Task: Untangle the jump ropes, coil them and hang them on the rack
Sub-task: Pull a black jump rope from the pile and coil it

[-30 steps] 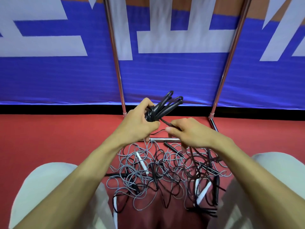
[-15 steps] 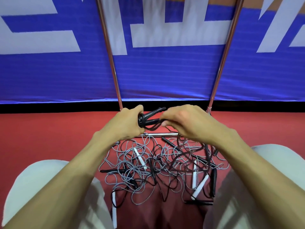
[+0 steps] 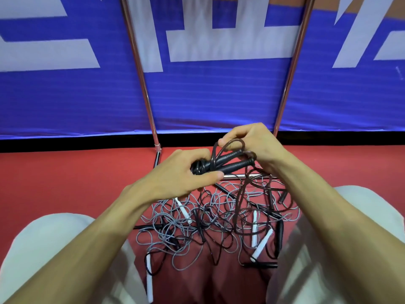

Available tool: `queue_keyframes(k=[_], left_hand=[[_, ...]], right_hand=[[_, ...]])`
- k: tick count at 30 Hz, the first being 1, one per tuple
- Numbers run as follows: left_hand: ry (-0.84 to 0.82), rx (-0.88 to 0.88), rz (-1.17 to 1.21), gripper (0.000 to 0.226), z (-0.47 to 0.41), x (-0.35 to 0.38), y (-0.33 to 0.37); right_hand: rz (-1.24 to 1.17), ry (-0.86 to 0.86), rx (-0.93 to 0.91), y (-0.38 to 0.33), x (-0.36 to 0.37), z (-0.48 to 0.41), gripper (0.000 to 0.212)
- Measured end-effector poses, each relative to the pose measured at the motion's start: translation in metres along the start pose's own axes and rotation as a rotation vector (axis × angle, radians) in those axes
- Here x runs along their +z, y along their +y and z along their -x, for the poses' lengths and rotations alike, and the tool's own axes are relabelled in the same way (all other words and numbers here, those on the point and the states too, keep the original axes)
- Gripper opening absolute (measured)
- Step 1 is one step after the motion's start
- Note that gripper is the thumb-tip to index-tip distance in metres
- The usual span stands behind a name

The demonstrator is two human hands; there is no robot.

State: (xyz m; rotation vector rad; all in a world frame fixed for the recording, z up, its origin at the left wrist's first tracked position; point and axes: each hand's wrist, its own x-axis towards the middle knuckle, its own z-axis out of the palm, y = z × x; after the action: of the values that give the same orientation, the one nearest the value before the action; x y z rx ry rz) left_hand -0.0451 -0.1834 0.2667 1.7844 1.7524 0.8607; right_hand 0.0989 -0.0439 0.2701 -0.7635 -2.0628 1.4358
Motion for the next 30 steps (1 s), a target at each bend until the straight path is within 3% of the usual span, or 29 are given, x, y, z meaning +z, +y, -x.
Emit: queue_keyframes(k=[3,5,10,13,15,17,22,26,30], left_hand=[[0.067,-0.017,0.183,0.026,-0.002,0.001,-0.004],[0.140,-0.071,0.256,0.022,-0.004,-0.001,-0.006],[0.228,-0.127,0.179,0.054,-0.007,-0.010,-0.010],[0.262,-0.107,0.104,0.035,-0.007,-0.013,-0.013],[0.279,-0.148,0.071,0.026,-0.009,-0.010,-0.018],[0.262,-0.192,0.019,0.027,-0.011,-0.006,-0.022],[0.276,-0.260,-0.201,0.031,-0.017,-0.013,-0.039],[0.262,-0.314,-0.326,0.032,-0.020,-0.021,-0.054],[0.124,-0.342,-0.493,0.032,-0.020,-0.017,-0.058]], right_hand=[[0.024,-0.046,-0.015,0.009,0.010,-0.003,0.030],[0.050,-0.039,0.015,0.012,0.017,-0.005,0.027],[0.387,-0.177,-0.096,0.013,0.025,-0.004,0.020],[0.398,-0.349,-0.025,0.013,0.027,0.003,0.011],[0.462,-0.417,0.033,0.011,0.026,0.005,0.025],[0.549,-0.460,0.066,0.009,0.024,0.006,0.033],[0.871,-0.582,0.117,0.011,0.014,0.010,0.030],[0.986,-0.526,-0.059,0.006,0.008,0.016,0.020],[1.054,-0.367,-0.451,-0.001,0.009,0.020,0.018]])
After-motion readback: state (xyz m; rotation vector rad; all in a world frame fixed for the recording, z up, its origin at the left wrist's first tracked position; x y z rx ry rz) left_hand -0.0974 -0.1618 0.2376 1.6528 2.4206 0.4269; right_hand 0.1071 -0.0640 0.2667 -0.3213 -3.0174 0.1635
